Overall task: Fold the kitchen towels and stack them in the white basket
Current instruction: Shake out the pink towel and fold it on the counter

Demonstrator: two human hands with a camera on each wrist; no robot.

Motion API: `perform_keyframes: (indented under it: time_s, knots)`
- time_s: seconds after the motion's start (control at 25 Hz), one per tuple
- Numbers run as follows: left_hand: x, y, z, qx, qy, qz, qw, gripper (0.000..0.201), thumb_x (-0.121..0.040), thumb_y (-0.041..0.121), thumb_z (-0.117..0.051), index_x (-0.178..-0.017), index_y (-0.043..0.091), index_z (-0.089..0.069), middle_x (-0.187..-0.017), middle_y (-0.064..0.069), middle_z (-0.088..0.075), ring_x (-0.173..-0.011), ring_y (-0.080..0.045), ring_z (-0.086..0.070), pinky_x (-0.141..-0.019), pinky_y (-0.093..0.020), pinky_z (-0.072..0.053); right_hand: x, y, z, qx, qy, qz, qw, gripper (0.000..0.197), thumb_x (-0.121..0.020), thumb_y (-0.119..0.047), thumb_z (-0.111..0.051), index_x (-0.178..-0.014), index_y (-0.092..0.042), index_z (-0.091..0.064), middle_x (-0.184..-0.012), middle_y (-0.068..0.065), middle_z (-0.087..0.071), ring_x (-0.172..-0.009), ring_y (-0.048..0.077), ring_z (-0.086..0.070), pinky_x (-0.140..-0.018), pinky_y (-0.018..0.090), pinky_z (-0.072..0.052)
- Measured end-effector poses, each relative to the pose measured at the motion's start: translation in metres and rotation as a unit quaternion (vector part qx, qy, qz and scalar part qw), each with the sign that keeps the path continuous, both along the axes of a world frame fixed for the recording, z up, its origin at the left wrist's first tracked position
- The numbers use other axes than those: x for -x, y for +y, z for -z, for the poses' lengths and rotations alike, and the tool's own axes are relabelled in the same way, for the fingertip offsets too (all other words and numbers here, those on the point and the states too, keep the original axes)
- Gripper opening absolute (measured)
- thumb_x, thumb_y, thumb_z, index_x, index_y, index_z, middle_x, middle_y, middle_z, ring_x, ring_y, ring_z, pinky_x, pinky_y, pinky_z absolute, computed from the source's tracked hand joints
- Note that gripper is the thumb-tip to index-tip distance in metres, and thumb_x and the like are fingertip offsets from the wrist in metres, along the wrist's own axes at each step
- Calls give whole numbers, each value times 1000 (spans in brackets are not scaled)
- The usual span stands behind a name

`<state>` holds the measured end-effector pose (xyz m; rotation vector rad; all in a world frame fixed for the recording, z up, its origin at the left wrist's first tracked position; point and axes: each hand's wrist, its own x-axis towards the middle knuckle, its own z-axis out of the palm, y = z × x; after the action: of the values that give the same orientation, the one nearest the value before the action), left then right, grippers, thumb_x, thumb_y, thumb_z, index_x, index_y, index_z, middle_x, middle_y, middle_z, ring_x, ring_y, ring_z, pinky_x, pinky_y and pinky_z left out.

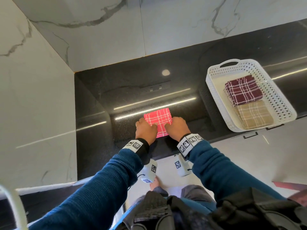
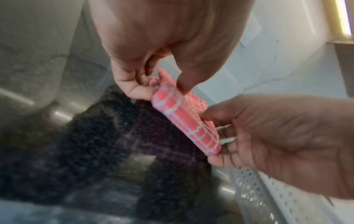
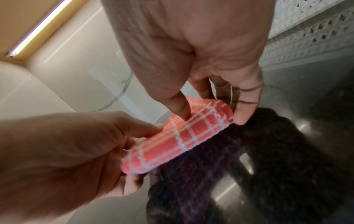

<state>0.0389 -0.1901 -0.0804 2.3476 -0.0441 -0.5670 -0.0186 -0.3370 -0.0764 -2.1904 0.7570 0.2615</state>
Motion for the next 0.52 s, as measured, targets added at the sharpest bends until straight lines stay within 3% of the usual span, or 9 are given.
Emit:
perform_keyframes:
  time_s: [0.12,0.2,0.28,0.32,0.4,0.44,0.52]
  knots:
    - [-8,-9,0,65,85,-134,985,59,-79,51,-63,-116,5,-59,-109,-11,-71,-88,-25,-72,-79,-38,-61,-4,-14,-10,-23,7,39,999,26,-89,-29,-61,-82,-4,-64,-88,14,-66,-75,27,-64,-60,33,-50]
    - [-7,-15,-6,144,89,-156,973,40,-85,44,-67,-104,9,-67,-98,-11,-77,-81,-23,-76,-78,-42,-63,-4,-30,-18,-57,20,51,997,35,-91,-33,-62,-85,0,-68,-80,14,-67,-70,28,-67,-57,38,-56]
    - [-2,-26,-19,214,88,-143,962,20,-95,30,-69,-104,13,-68,-97,-9,-78,-85,-23,-77,-79,-39,-63,0,-49,-25,-131,38,65,989,35,-92,-35,-65,-92,0,-71,-79,12,-70,-66,24,-67,-54,33,-55]
    - [3,-33,-30,256,102,-139,951,22,-96,28,-69,-111,12,-68,-100,-10,-78,-90,-24,-77,-80,-39,-62,3,-61,-28,-178,45,75,980,33,-91,-34,-67,-95,-1,-71,-83,12,-73,-68,24,-67,-56,30,-54]
    - [14,-57,-49,330,128,-132,926,33,-95,28,-71,-121,7,-65,-108,-14,-77,-97,-28,-75,-85,-42,-61,15,-92,-41,-252,32,96,962,29,-89,-31,-71,-99,-4,-72,-92,13,-77,-77,25,-71,-70,35,-55]
    - [22,-75,-59,348,133,-121,920,36,-95,28,-72,-123,6,-64,-109,-14,-77,-99,-30,-75,-86,-44,-61,24,-115,-51,-272,5,103,957,25,-89,-30,-72,-98,-7,-73,-90,11,-78,-80,25,-72,-76,38,-56]
    - [39,-120,-80,366,141,-83,916,35,-96,25,-71,-124,8,-61,-111,-12,-77,-98,-28,-76,-81,-40,-63,45,-167,-81,-299,-59,122,945,16,-90,-23,-74,-98,-10,-72,-83,6,-77,-78,24,-73,-76,38,-59]
